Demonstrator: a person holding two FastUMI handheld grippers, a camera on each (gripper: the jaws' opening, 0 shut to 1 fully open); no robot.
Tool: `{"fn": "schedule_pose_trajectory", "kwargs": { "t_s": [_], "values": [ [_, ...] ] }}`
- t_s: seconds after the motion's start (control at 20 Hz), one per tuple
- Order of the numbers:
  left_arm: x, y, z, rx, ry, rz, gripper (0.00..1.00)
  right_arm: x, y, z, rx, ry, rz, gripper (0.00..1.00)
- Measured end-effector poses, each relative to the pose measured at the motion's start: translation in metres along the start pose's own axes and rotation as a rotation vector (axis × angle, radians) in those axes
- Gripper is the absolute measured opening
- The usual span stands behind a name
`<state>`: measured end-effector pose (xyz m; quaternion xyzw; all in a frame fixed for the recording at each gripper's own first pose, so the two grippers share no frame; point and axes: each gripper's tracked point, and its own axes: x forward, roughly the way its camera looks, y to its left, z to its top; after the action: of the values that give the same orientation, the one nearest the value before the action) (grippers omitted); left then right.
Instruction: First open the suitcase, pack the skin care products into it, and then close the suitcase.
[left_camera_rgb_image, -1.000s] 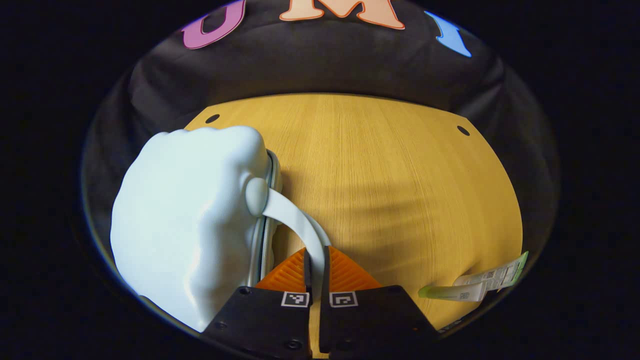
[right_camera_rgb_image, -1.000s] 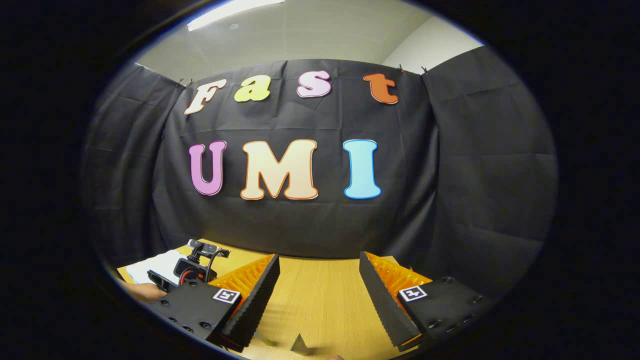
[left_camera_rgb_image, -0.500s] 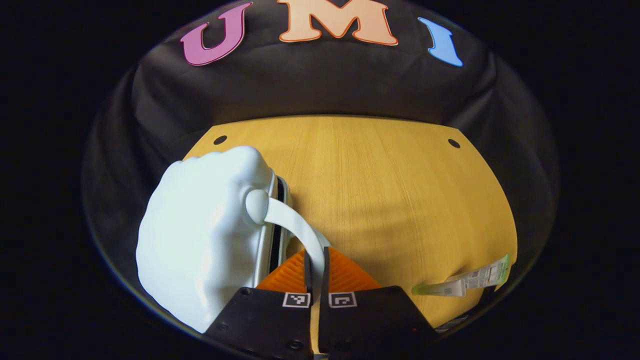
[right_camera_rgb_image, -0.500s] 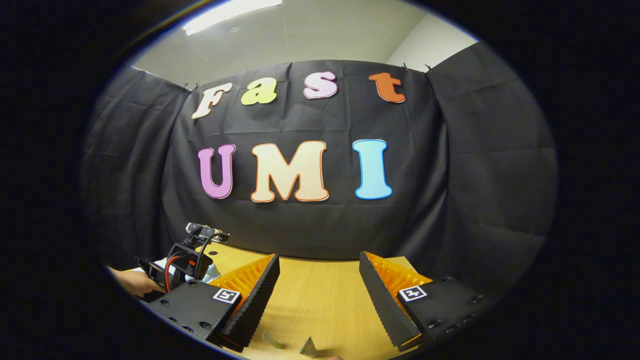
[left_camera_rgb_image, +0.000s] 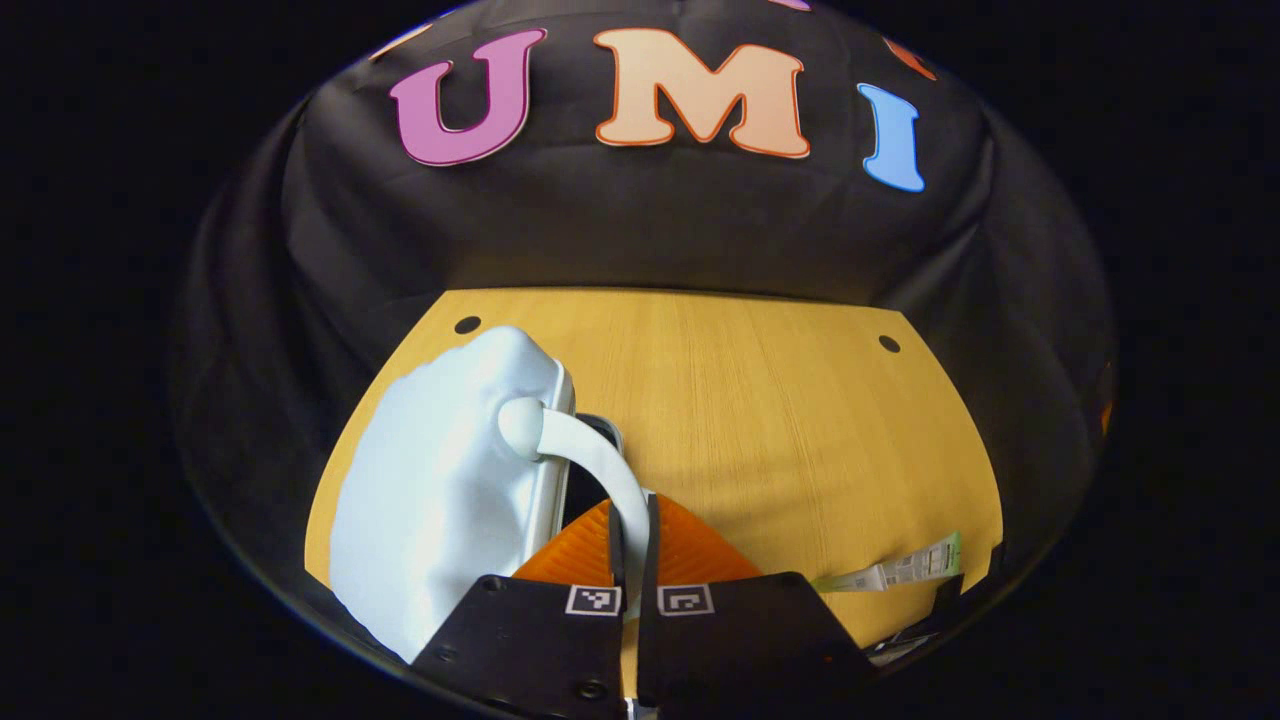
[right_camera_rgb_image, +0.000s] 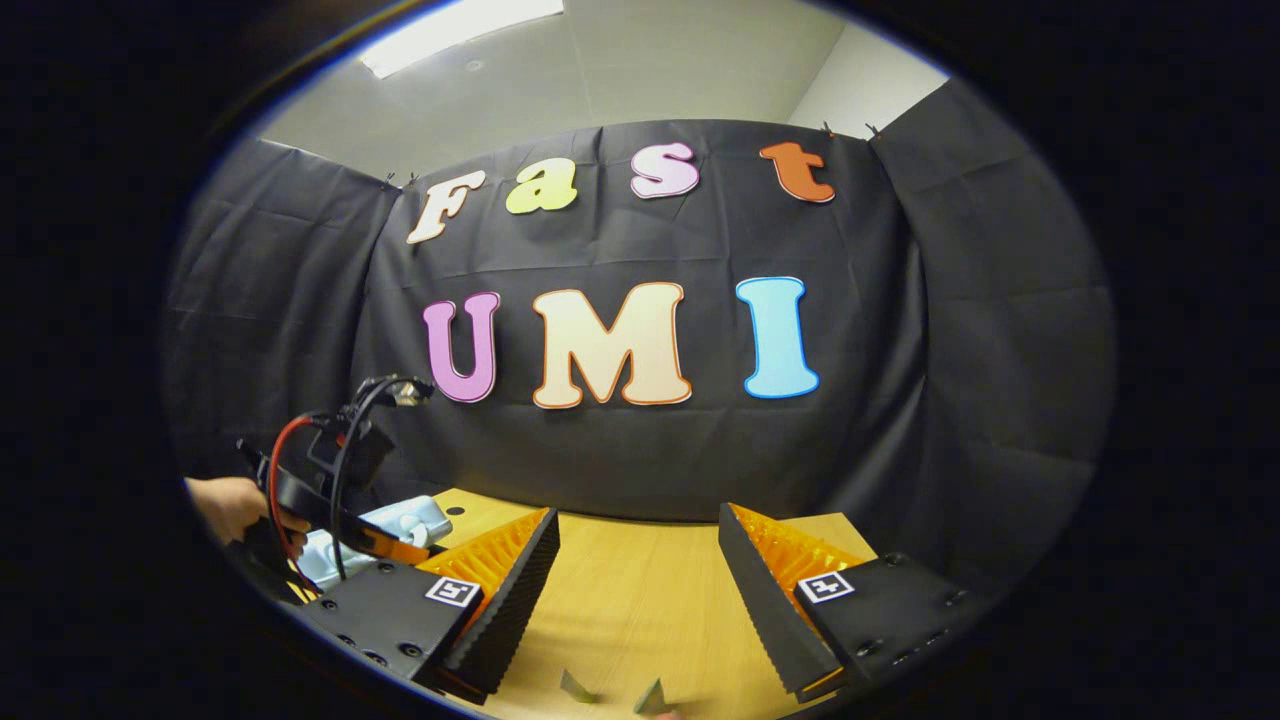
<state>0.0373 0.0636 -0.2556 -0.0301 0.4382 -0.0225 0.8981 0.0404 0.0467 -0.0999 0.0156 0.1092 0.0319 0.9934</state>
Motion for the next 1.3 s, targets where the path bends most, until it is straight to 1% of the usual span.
{"fn": "schedule_pose_trajectory", "kwargs": {
  "t_s": [0.25,0.45,0.6,0.8,0.85,1.0,1.2,1.3],
  "values": [
    [-0.011,0.023,0.024,0.002,-0.067,0.022,0.00,0.005,0.018,-0.005,0.017,0.010,0.015,0.99],
    [-0.024,0.055,0.046,-0.025,-0.111,0.048,0.00,0.007,0.032,-0.007,0.022,0.002,0.013,0.99],
    [-0.036,0.091,0.063,-0.015,-0.151,0.085,0.00,0.010,0.046,-0.014,0.032,0.008,0.006,0.99],
    [-0.047,0.150,0.077,-0.002,-0.185,0.146,0.00,0.016,0.066,-0.020,0.043,0.005,-0.008,0.99],
    [-0.048,0.161,0.079,0.002,-0.194,0.151,0.00,0.019,0.073,-0.022,0.046,0.005,-0.010,0.99],
    [-0.053,0.191,0.081,0.006,-0.212,0.152,0.00,0.026,0.093,-0.027,0.047,0.004,-0.013,0.99],
    [-0.051,0.243,0.081,-0.004,-0.227,0.206,0.00,0.034,0.113,-0.028,0.039,-0.004,-0.024,0.99],
    [-0.049,0.266,0.079,-0.019,-0.239,0.221,0.00,0.036,0.118,-0.025,0.031,-0.014,-0.036,0.99]
  ]
}}
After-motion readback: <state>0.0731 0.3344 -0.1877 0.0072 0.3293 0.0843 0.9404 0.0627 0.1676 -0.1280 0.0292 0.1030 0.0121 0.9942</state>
